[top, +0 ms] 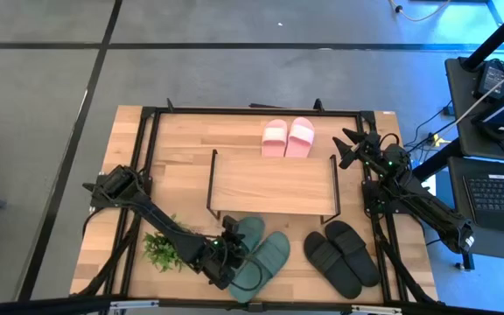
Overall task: Pick and place slides into the shelf
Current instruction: Put the left green slipper on the shelf
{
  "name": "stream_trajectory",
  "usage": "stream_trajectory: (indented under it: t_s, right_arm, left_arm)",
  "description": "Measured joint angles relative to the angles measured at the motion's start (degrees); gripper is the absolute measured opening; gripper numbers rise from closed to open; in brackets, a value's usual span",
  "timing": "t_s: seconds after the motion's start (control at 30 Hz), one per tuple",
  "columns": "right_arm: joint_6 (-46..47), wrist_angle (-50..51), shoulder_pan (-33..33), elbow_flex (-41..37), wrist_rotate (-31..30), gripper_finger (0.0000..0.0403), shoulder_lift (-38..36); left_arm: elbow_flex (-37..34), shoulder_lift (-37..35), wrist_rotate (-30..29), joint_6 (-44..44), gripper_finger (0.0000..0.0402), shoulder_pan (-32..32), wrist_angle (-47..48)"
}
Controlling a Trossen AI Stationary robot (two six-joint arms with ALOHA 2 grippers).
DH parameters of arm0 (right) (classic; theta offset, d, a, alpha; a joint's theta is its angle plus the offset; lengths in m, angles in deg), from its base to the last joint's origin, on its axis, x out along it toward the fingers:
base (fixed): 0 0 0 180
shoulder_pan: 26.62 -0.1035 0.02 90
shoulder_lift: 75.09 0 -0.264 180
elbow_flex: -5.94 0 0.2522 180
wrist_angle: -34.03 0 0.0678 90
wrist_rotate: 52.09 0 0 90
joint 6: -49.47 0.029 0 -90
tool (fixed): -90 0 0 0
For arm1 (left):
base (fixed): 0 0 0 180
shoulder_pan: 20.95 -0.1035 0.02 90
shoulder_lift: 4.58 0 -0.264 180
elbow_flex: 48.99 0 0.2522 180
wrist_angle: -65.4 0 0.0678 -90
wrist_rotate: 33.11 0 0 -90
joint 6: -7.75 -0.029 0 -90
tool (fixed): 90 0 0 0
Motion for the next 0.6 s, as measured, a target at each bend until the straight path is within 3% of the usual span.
stream_trajectory:
  t_s: [0.17, 0.47, 0.6]
  right_arm:
    - [0.0, 0.0, 0.0, 0.0, 0.0, 0.0291, 0.0]
    - [-0.1, 0.0, 0.0, 0.0, 0.0, 0.0291, 0.0]
    - [-0.2, 0.0, 0.0, 0.0, 0.0, 0.0291, 0.0]
  left_arm:
    - [7.6, 0.0, 4.5, 4.5, 0.0002, 0.7, 10.6]
    - [22.1, 0.0, 27.7, 14.3, 0.0002, 0.8, 22.0]
    - [29.2, 0.0, 29.1, 15.4, 0.0002, 0.8, 24.6]
